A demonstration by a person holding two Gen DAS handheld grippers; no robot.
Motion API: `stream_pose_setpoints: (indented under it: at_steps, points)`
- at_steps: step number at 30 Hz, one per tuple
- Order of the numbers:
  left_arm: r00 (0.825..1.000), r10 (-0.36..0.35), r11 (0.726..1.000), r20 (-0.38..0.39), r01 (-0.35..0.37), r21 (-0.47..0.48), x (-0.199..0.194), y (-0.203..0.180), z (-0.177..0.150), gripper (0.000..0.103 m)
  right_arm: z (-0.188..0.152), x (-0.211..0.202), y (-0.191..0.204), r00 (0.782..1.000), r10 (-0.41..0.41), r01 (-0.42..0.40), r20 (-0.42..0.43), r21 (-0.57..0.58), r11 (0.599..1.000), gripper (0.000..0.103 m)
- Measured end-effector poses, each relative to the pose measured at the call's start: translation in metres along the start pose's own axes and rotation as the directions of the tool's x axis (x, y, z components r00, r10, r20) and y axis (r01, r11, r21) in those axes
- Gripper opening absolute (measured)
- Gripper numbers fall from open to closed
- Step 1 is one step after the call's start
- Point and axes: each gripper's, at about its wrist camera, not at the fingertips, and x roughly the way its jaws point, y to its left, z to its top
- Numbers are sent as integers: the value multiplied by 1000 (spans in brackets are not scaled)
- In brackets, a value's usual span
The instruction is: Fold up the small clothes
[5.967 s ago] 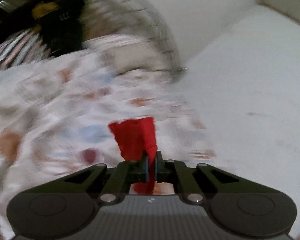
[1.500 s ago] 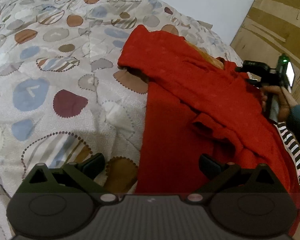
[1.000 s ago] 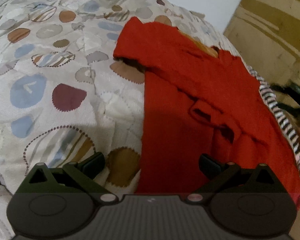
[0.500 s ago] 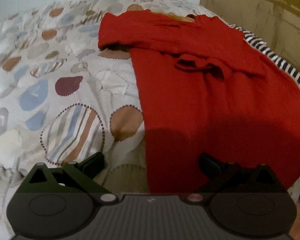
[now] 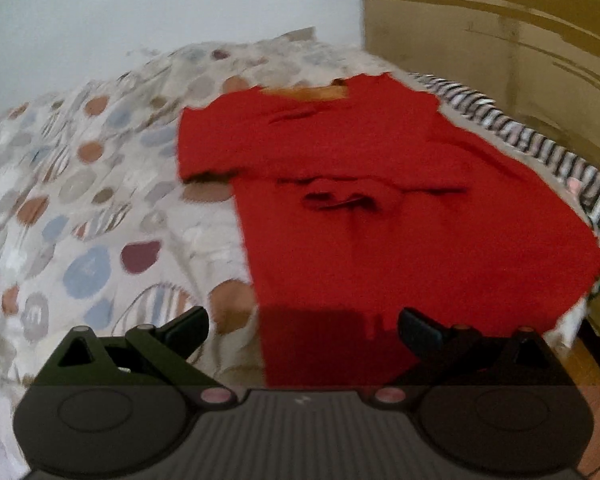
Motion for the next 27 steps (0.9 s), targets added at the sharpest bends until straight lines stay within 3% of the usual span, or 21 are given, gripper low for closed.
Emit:
stream_pose_setpoints:
  at_steps: [3,5,10,15,18,23,27]
  points:
    - [1000,-5,998,10,5,57,-4,-11,2,103,-8,5,31,999,-47,47,-1,-158,986,102]
    - [1000,-3,996,25,1,89,-6,-17,3,103,-14,9,45,995,-105,102,-2,-199,975,102]
    - [999,-8,992,33,4,129,-7,-29,3,103,-29,14,65,977,-208,211,39,-228,951,102]
    - [998,-56,988,28,51,147,-6,-37,-1,103,-31,26,86,939,-318,342,132,-253,905,102]
    - [995,-94,982,31,88,166,-8,-43,-6,103,-27,35,96,925,-336,372,177,-235,898,101]
    - [976,-215,938,34,197,287,-16,-61,-27,103,-34,36,104,937,-260,319,233,-265,910,79]
    - [973,-225,882,45,183,435,-18,-89,-46,103,-29,36,93,964,-162,215,209,-264,940,42]
